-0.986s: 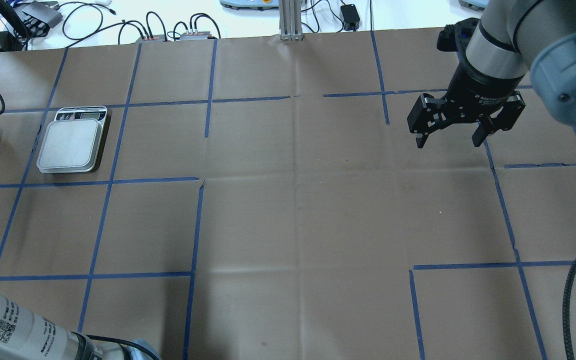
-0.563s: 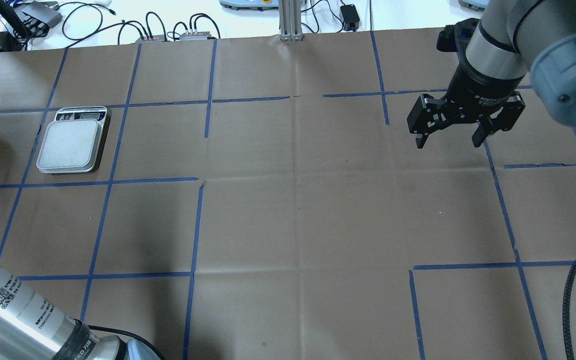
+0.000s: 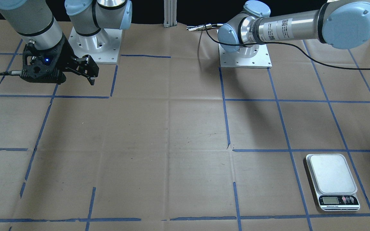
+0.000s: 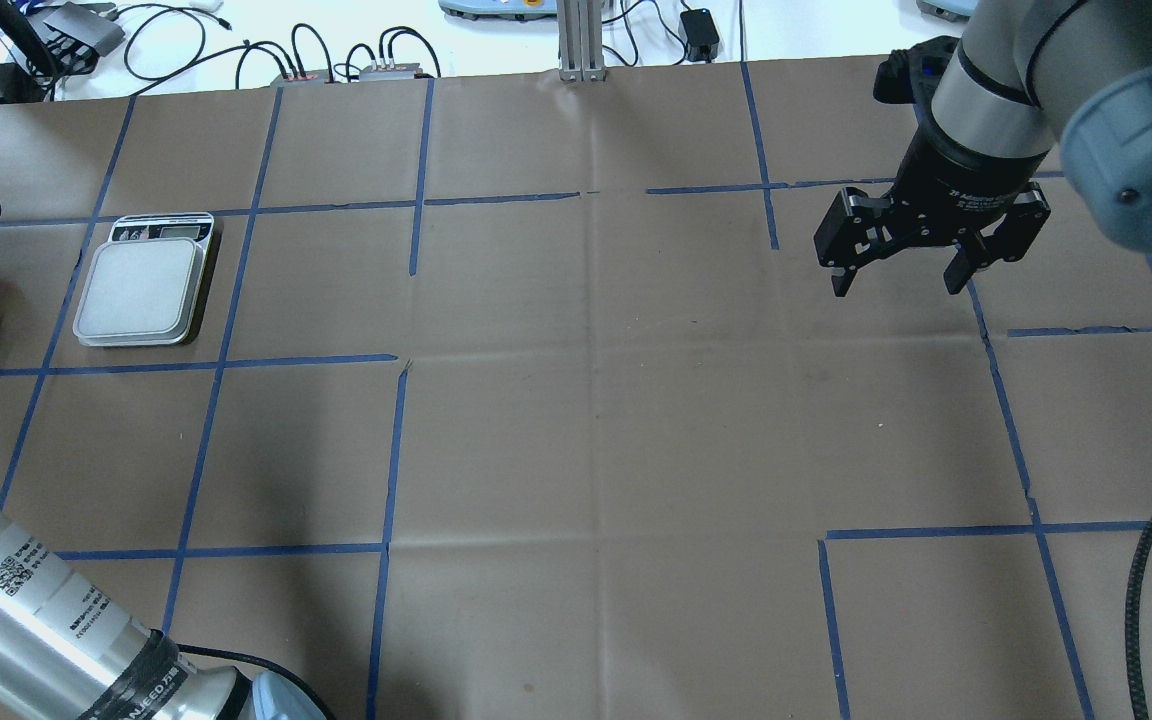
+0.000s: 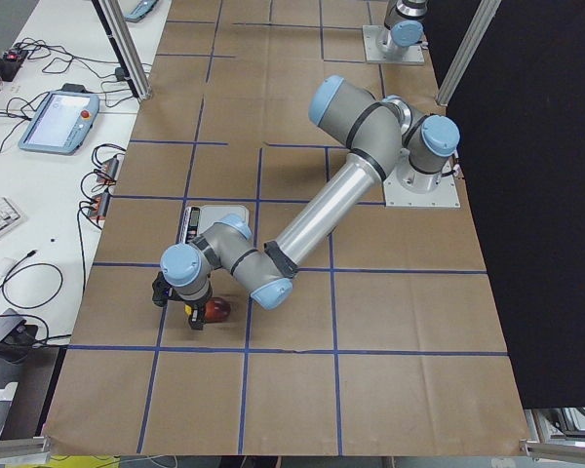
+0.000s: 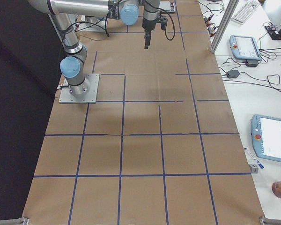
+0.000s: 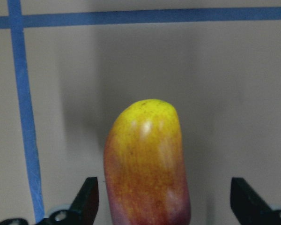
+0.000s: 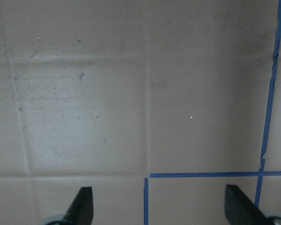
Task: Weigh mango
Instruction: 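Lift the mango with the left gripper and carry it over the scale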
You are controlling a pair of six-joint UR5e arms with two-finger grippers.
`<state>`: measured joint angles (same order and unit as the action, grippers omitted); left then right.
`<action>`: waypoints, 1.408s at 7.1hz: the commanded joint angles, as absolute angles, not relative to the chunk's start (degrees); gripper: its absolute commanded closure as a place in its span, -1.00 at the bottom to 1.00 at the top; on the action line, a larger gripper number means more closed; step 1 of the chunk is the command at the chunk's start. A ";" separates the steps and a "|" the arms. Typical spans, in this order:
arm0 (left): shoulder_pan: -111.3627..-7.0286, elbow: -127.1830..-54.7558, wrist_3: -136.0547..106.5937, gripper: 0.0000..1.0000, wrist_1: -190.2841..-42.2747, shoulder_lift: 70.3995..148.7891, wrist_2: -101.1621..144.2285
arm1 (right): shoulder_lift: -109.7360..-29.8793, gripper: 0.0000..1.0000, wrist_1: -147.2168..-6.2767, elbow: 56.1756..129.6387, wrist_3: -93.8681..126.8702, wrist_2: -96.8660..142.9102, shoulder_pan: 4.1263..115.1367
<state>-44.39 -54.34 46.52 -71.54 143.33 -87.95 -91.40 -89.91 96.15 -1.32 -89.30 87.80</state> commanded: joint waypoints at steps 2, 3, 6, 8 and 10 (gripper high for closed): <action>-44.21 -54.31 47.28 0.39 -73.98 145.28 -88.32 | -91.41 -1.00 -89.91 96.15 -1.32 -89.30 87.80; -44.21 -53.97 47.11 0.90 -78.62 144.94 -88.33 | -91.41 -1.00 -89.91 96.15 -1.32 -89.30 87.80; -47.18 -55.97 46.41 1.00 -80.14 139.16 -88.16 | -91.41 -1.00 -89.91 96.15 -1.32 -89.30 87.80; -53.94 -64.90 44.23 1.00 -79.72 132.93 -88.15 | -91.41 -1.00 -89.91 96.15 -1.32 -89.30 87.80; -57.99 -74.85 37.90 0.99 -77.02 128.07 -88.15 | -91.41 -1.00 -89.91 96.15 -1.32 -89.30 87.80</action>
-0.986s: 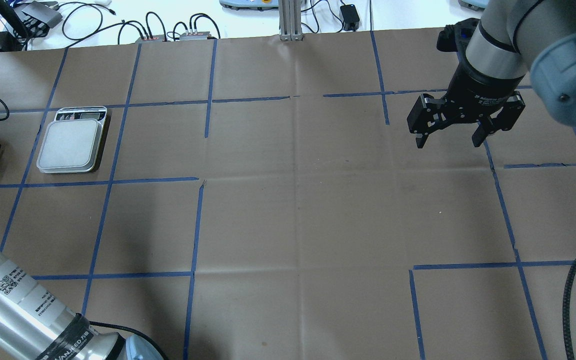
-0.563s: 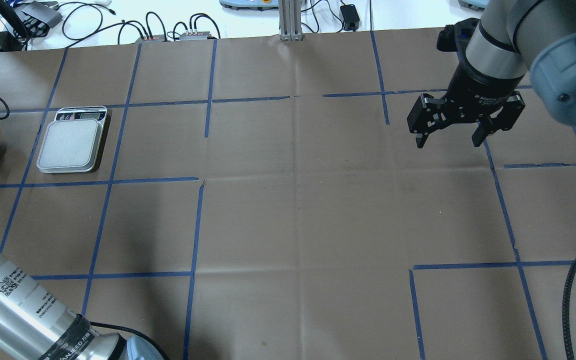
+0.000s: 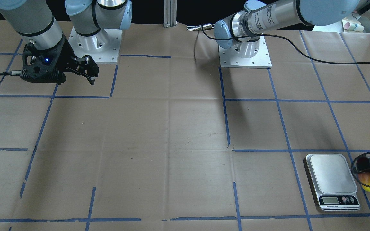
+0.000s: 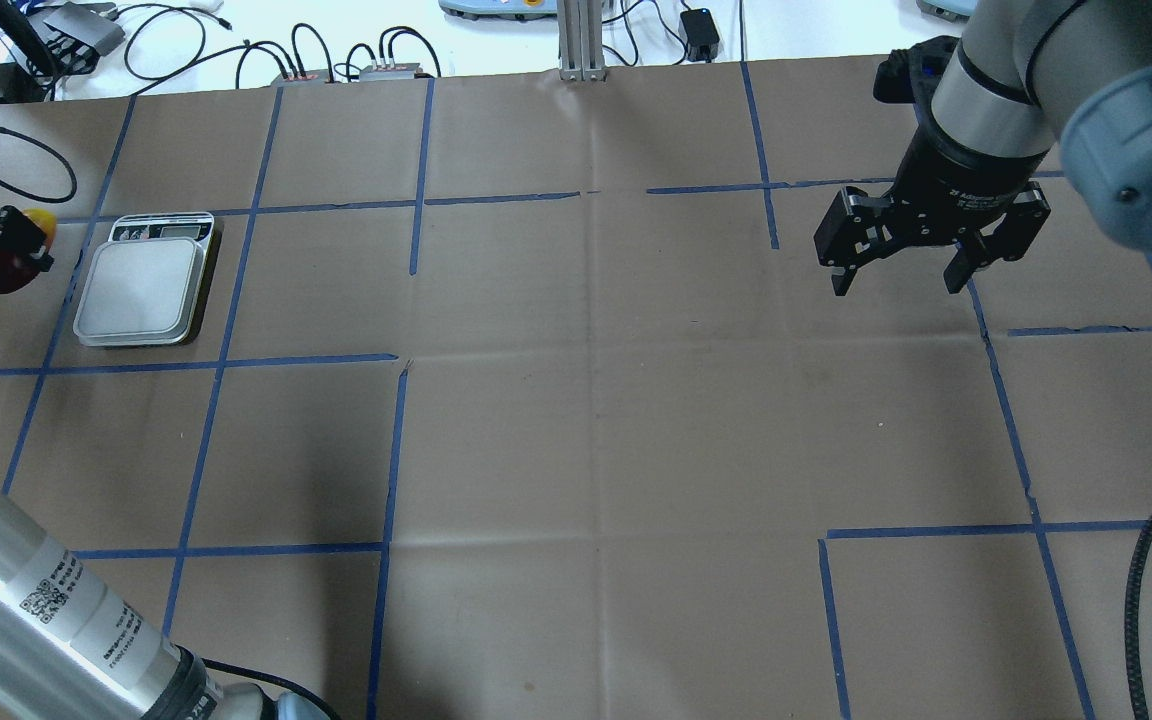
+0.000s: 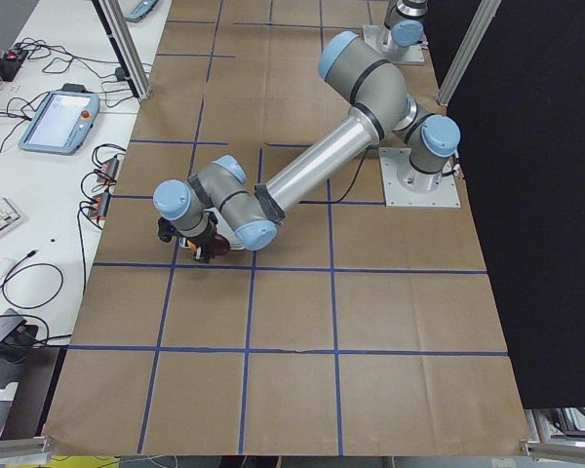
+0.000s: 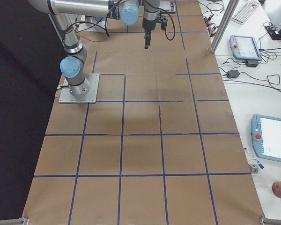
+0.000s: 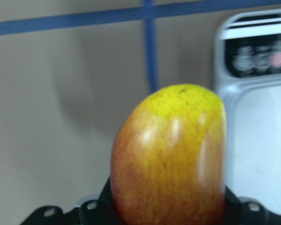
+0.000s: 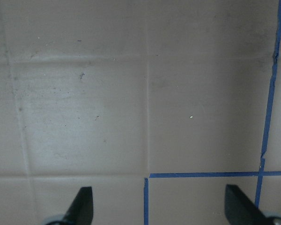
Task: Weigh mango
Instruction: 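Lift the mango with the left gripper and carry it over the scale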
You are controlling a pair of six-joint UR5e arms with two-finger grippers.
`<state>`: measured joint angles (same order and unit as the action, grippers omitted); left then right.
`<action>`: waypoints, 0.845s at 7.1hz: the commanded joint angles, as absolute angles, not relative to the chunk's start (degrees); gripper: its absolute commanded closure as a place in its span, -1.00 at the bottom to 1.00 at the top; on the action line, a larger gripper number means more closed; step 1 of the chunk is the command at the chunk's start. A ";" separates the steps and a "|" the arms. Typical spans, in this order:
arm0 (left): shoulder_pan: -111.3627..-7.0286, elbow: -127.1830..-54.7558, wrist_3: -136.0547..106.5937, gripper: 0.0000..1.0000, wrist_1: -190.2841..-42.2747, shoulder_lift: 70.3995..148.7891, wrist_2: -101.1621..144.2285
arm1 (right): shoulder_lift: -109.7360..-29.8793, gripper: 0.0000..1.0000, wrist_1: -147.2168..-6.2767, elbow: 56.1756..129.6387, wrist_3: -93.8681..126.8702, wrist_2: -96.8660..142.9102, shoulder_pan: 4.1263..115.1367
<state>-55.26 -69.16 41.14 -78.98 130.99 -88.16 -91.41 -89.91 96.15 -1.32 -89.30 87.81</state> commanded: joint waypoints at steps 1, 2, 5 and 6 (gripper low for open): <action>-58.88 -76.54 37.88 0.97 -72.90 127.97 -88.15 | -91.41 -1.00 -89.91 96.15 -1.32 -89.30 87.80; -59.23 -76.73 37.88 0.93 -72.69 128.23 -88.07 | -91.41 -1.00 -89.91 96.15 -1.32 -89.30 87.80; -59.33 -77.70 37.88 0.56 -72.60 128.50 -87.89 | -91.41 -1.00 -89.91 96.15 -1.32 -89.30 87.80; -59.33 -77.52 37.97 -0.18 -72.60 128.58 -88.06 | -91.41 -1.00 -89.91 96.15 -1.32 -89.30 87.80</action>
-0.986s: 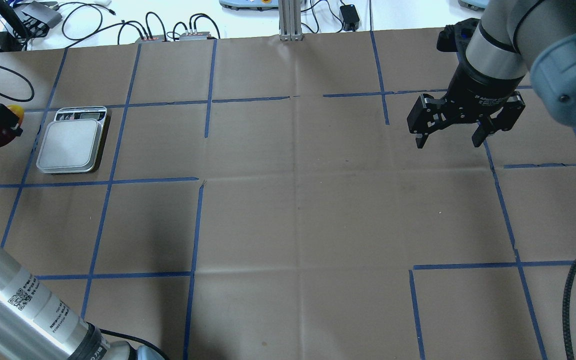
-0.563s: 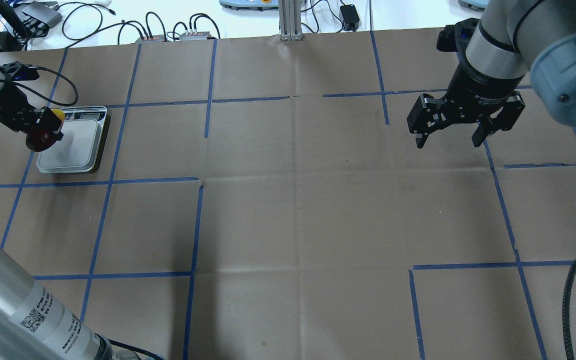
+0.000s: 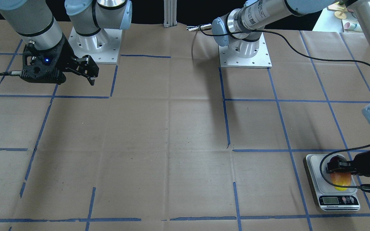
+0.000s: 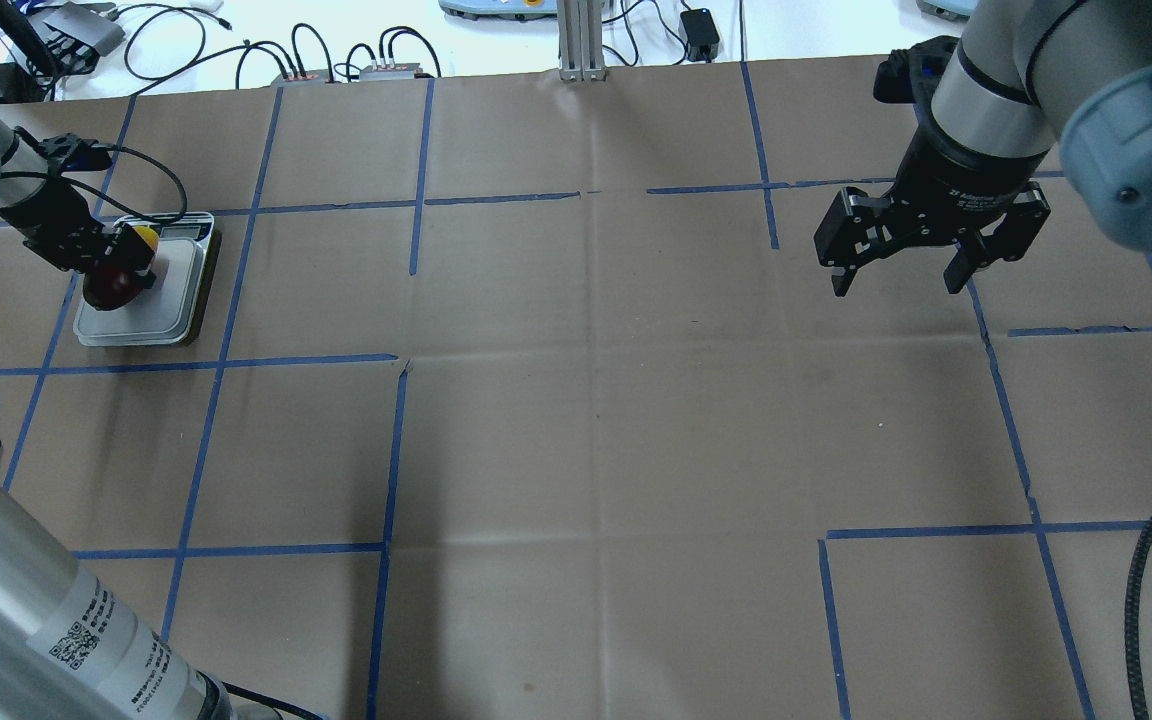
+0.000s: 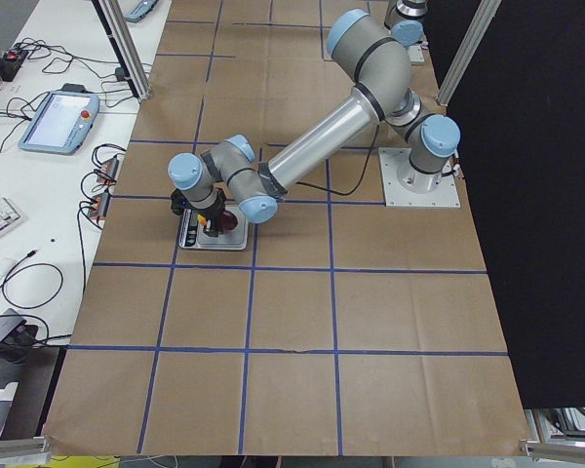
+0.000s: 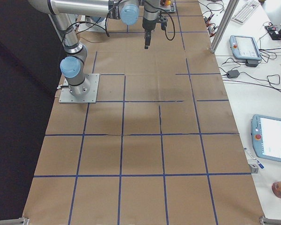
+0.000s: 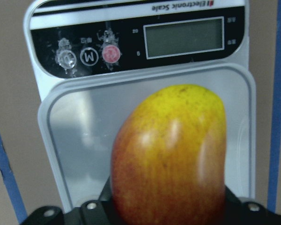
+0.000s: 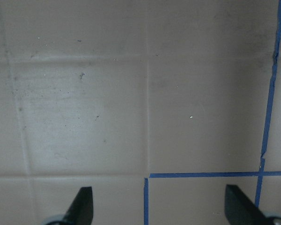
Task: Weigh mango
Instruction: 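Lower the mango onto the scale pan and open the left gripper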
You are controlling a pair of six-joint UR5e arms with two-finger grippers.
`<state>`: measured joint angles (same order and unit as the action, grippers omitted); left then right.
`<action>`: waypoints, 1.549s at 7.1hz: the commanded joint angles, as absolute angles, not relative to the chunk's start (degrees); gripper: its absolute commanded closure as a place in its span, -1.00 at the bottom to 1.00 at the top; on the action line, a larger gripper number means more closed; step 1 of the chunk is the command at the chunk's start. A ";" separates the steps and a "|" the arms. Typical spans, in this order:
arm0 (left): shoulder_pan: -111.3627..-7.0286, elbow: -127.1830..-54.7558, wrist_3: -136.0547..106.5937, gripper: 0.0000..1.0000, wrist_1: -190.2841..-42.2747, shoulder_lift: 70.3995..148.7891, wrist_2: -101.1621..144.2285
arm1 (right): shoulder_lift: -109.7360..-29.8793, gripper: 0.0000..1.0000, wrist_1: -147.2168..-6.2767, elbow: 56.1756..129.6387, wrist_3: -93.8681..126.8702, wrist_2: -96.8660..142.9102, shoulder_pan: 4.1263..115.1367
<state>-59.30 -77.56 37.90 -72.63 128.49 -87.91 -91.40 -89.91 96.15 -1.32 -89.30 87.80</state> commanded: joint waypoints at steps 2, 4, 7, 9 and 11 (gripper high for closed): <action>-59.33 -77.52 37.79 -1.00 -73.03 128.50 -88.42 | -91.41 -1.00 -89.91 96.15 -1.32 -89.30 87.80; -59.33 -77.26 37.79 -1.00 -74.61 126.58 -88.59 | -91.41 -1.00 -89.91 96.15 -1.32 -89.30 87.80; -60.81 -77.43 25.63 -1.00 -89.42 112.37 -88.24 | -91.41 -1.00 -89.91 96.15 -1.32 -89.30 87.80; -70.34 -77.69 12.05 -1.00 -95.25 102.01 -88.50 | -91.41 -1.00 -89.91 96.15 -1.32 -89.30 87.80; -80.90 -80.14 -1.44 -1.00 -97.03 96.53 -88.42 | -91.41 -1.00 -89.91 96.15 -1.32 -89.30 87.80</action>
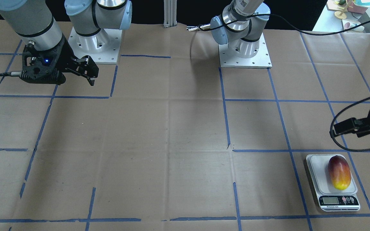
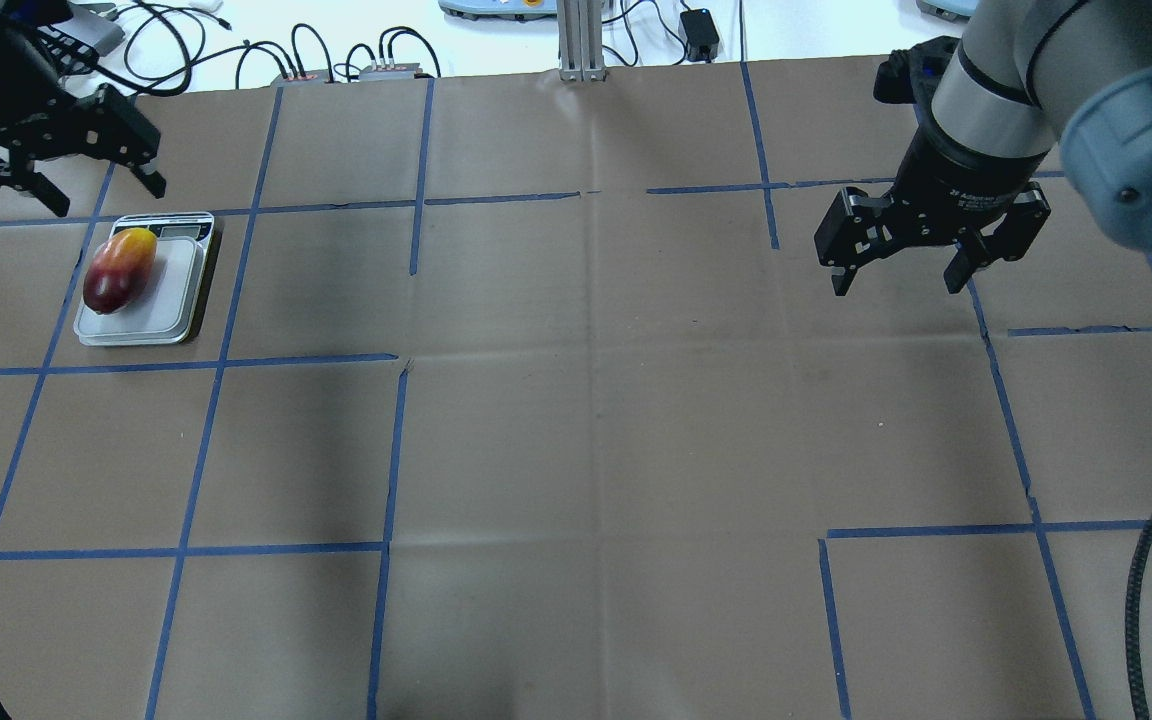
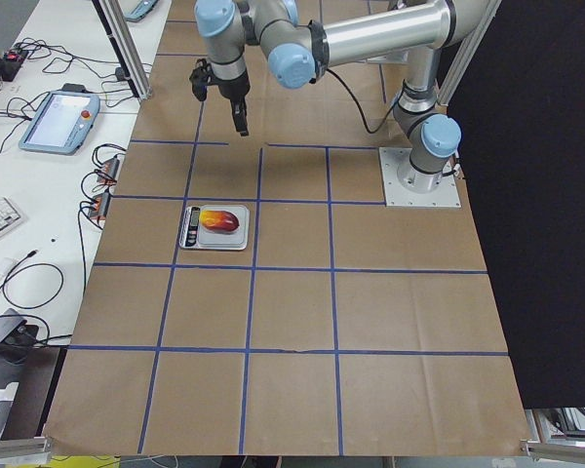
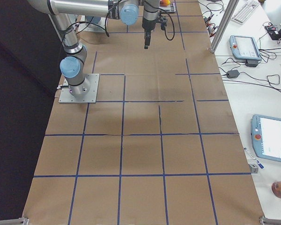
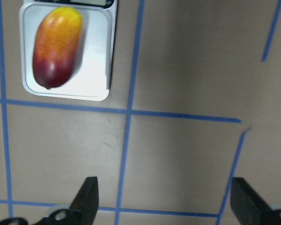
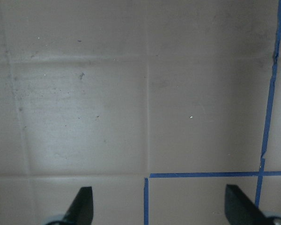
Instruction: Weigh mango
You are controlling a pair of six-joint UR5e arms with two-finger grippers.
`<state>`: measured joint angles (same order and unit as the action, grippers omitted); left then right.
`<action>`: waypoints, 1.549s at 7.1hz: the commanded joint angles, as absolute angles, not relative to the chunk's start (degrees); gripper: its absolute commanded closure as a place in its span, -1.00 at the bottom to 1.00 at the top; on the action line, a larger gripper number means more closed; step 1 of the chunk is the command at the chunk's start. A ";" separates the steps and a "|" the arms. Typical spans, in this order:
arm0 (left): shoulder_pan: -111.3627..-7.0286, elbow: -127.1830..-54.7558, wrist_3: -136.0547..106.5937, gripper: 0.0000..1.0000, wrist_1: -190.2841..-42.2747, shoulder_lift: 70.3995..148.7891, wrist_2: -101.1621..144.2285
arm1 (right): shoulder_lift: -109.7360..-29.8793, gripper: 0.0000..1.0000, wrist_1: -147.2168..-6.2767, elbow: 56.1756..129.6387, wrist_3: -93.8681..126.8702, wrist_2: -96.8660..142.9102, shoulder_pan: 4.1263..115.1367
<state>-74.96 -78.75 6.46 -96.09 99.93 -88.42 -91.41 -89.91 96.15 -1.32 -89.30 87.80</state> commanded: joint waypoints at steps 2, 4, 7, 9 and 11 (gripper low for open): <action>-83.58 -85.23 -2.20 -1.00 -96.51 91.78 -88.33 | -91.41 -1.00 -89.91 96.15 -1.32 -89.30 87.80; -83.67 -85.87 -2.29 -1.00 -96.76 90.62 -88.15 | -91.41 -1.00 -89.91 96.15 -1.32 -89.30 87.80; -84.11 -87.01 -1.15 -1.00 -96.77 92.29 -87.80 | -91.41 -1.00 -89.91 96.15 -1.32 -89.30 87.80; -86.91 -87.45 -1.23 -1.00 -96.16 91.14 -88.24 | -91.41 -1.00 -89.91 96.15 -1.32 -89.30 87.80; -87.98 -88.06 -1.14 -1.00 -95.45 90.09 -88.16 | -91.41 -1.00 -89.91 96.15 -1.32 -89.30 87.80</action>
<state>-87.37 -87.49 -1.17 -95.81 90.80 -88.19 -91.40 -89.91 96.15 -1.32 -89.30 87.80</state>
